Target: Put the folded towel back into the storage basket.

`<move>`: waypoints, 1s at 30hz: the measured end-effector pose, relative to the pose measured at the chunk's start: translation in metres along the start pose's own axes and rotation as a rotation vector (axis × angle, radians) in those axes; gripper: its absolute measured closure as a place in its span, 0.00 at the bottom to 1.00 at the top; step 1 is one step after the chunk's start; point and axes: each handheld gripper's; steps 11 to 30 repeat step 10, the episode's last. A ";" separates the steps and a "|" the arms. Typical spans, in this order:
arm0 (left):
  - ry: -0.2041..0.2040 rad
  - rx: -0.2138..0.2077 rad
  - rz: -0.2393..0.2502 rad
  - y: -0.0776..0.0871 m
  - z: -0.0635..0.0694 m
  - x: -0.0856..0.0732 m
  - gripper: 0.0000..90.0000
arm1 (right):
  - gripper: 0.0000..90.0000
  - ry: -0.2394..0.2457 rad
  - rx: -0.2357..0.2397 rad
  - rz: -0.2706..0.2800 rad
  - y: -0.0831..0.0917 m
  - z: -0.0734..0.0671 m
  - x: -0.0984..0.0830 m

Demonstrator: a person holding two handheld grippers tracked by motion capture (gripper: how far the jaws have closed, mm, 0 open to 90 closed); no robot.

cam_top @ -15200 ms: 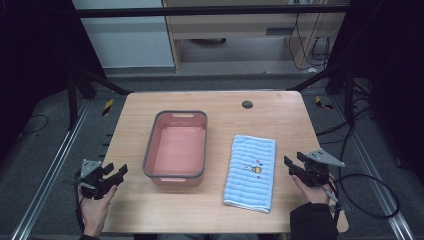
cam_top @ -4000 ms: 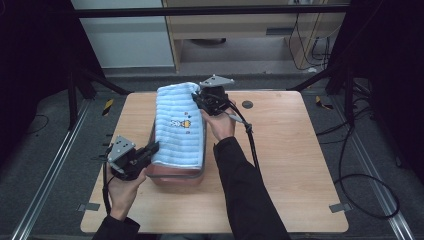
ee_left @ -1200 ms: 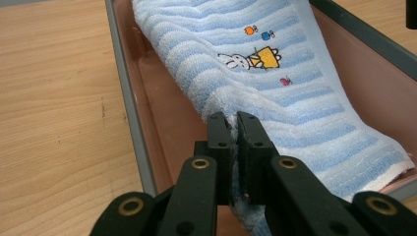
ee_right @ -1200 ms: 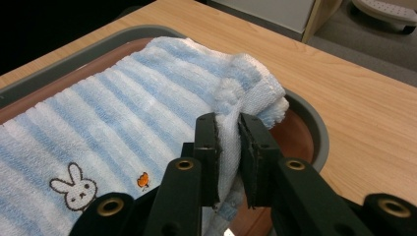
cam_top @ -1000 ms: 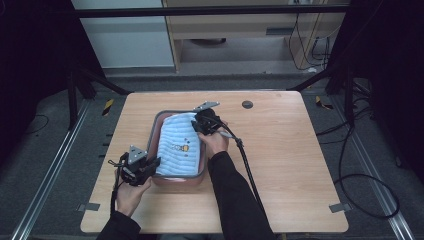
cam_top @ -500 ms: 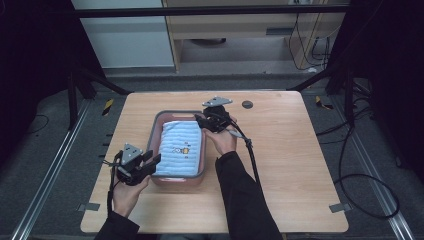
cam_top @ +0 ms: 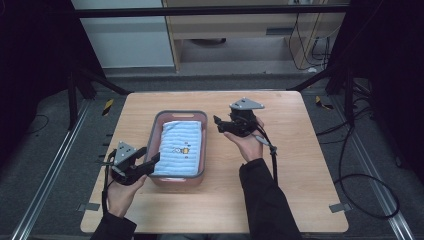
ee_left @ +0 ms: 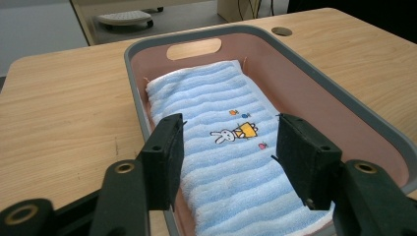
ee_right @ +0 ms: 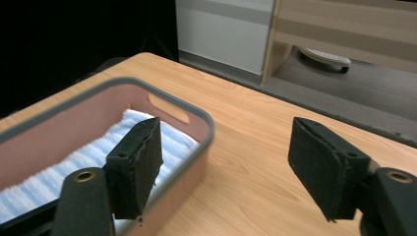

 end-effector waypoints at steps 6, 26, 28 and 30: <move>-0.016 -0.004 -0.003 0.002 -0.005 0.000 0.43 | 0.26 -0.029 -0.024 -0.019 0.034 0.020 -0.020; -0.012 0.004 -0.011 0.002 -0.009 -0.003 0.42 | 0.24 -0.029 -0.047 -0.022 0.055 0.032 -0.033; -0.012 0.004 -0.011 0.002 -0.009 -0.003 0.42 | 0.24 -0.029 -0.047 -0.022 0.055 0.032 -0.033; -0.012 0.004 -0.011 0.002 -0.009 -0.003 0.42 | 0.24 -0.029 -0.047 -0.022 0.055 0.032 -0.033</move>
Point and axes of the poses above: each handheld gripper's, and its own axes: y roughly backward along the jaws, x roughly out of its top, z roughly to its right, and after that the axes turned 6 degrees about z, right-handed
